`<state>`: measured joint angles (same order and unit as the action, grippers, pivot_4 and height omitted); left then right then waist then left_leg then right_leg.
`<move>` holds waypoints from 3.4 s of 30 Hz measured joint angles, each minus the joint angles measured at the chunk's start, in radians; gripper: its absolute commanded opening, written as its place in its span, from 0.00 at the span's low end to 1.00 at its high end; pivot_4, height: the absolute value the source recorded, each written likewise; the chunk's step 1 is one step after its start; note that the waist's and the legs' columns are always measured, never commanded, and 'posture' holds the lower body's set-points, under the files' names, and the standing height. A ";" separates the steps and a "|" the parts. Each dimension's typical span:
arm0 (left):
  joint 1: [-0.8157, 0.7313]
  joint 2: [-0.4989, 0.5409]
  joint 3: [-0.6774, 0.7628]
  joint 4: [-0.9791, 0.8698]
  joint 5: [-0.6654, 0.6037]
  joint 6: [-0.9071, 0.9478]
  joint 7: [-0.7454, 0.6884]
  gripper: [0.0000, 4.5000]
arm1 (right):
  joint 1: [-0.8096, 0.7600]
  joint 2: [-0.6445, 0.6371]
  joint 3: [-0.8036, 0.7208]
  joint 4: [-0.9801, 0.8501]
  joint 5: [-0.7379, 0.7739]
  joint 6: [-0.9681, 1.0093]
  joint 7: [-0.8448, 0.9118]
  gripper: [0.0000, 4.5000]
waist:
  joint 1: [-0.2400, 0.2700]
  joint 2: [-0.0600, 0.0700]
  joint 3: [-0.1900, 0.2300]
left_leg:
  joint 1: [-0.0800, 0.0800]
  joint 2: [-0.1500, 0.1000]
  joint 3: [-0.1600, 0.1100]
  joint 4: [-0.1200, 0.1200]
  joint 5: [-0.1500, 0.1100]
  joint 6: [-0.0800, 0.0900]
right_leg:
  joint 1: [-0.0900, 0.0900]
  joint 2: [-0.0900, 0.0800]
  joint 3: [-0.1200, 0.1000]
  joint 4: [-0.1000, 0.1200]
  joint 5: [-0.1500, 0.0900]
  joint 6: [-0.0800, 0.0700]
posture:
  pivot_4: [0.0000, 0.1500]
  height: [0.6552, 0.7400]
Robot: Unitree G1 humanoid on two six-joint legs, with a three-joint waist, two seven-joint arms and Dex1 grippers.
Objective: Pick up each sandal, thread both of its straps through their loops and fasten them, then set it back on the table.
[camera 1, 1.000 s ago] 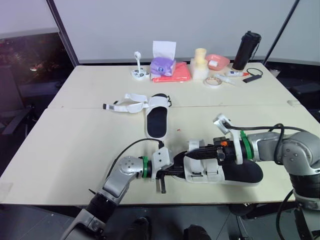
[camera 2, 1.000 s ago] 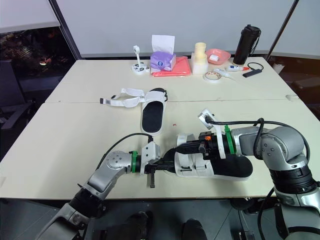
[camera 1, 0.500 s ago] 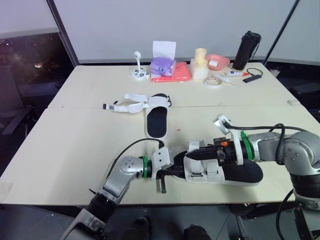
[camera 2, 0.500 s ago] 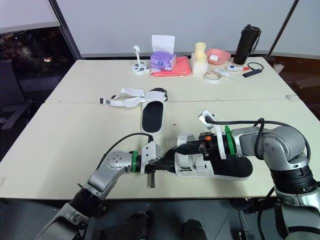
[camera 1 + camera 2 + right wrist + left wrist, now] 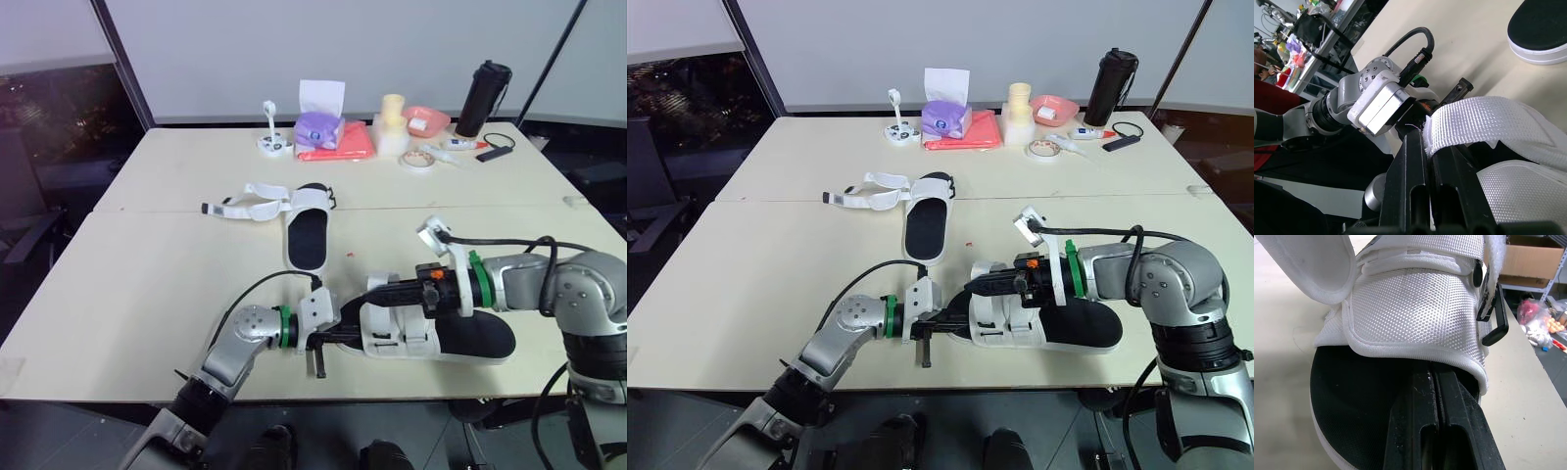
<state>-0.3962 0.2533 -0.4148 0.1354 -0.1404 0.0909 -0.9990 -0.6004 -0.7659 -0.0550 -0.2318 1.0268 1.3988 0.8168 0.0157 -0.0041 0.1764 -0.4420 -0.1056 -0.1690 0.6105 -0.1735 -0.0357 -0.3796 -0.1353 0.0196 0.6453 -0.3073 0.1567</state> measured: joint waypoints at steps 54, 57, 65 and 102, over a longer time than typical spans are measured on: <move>-0.003 -0.004 0.000 0.020 0.001 -0.020 0.001 0.00 | -0.057 -0.098 0.332 0.058 -0.486 -0.485 0.299 0.00 | 0.000 0.000 0.000 | 0.000 0.000 0.000 0.000 0.000 0.000 | -0.003 0.000 0.000 0.000 0.000 0.000 | 1.00 1.00; -0.003 -0.005 0.000 0.020 0.001 -0.020 0.001 0.00 | -0.061 -0.103 0.349 0.039 -0.508 -0.501 0.327 0.00 | 0.000 0.000 0.000 | 0.000 0.000 0.000 0.000 0.000 0.000 | -0.003 0.000 0.000 0.000 0.000 0.000 | 1.00 1.00; -0.001 -0.005 0.000 0.018 0.001 -0.020 0.005 0.00 | -0.055 -0.129 0.354 -0.040 -0.507 -0.482 0.370 0.00 | 0.000 0.000 0.000 | 0.000 0.000 0.000 0.000 -0.001 -0.002 | -0.003 0.000 0.000 0.000 0.000 0.000 | 1.00 1.00; -0.006 -0.023 -0.005 0.023 0.002 -0.019 0.017 0.00 | 0.668 -0.228 -0.318 -0.525 -0.197 -0.258 0.109 0.99 | 0.025 -0.005 -0.003 | 0.000 0.002 0.002 0.000 -0.002 -0.002 | 0.002 0.000 0.000 -0.002 -0.002 -0.003 | 1.00 1.00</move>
<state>-0.4022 0.2307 -0.4203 0.1582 -0.1387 0.0722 -0.9823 0.0673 -0.9939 -0.3731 -0.7564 0.8303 1.1406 0.9255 0.0403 -0.0086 0.1733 -0.4417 -0.1039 -0.1671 0.6105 -0.1751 -0.0381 -0.3777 -0.1353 0.0193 0.6433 -0.3091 0.1534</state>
